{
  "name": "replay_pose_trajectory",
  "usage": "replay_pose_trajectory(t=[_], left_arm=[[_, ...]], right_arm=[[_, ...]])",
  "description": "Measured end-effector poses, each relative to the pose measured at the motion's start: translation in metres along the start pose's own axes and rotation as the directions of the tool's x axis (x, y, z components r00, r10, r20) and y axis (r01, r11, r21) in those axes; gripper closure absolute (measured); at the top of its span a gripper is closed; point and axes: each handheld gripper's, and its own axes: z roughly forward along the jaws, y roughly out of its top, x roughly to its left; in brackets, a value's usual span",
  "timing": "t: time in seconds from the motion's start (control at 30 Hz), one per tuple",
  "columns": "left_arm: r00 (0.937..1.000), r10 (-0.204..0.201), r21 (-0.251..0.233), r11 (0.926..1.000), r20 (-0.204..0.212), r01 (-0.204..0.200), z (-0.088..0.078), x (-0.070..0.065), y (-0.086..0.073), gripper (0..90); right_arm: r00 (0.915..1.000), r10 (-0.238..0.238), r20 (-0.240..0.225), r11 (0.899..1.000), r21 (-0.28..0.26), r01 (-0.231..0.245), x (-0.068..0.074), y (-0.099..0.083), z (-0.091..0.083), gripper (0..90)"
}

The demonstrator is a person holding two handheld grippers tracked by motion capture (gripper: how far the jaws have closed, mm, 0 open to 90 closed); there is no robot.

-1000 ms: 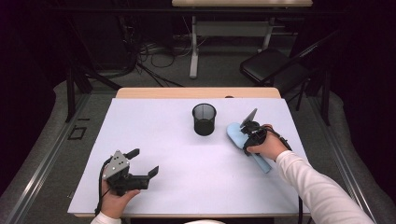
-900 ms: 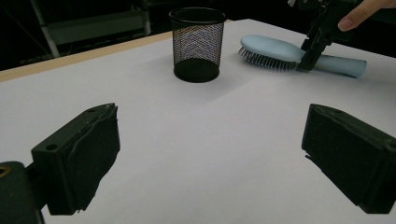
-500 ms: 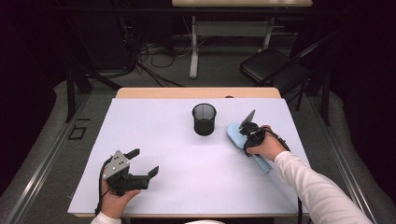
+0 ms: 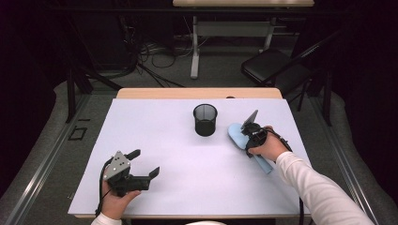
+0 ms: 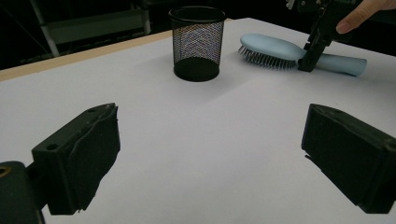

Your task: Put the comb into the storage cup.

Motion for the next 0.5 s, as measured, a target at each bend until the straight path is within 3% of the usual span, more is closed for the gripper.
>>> replay_pose_trajectory(t=[0.5], left_arm=[[1.0,0.0,0.0,1.0,0.0,0.0,0.0,0.0,0.0,4.7]], right_arm=[[0.9999,0.005,-0.012,1.0,-0.015,-0.006,-0.001,-0.0013,0.0009,66.8]])
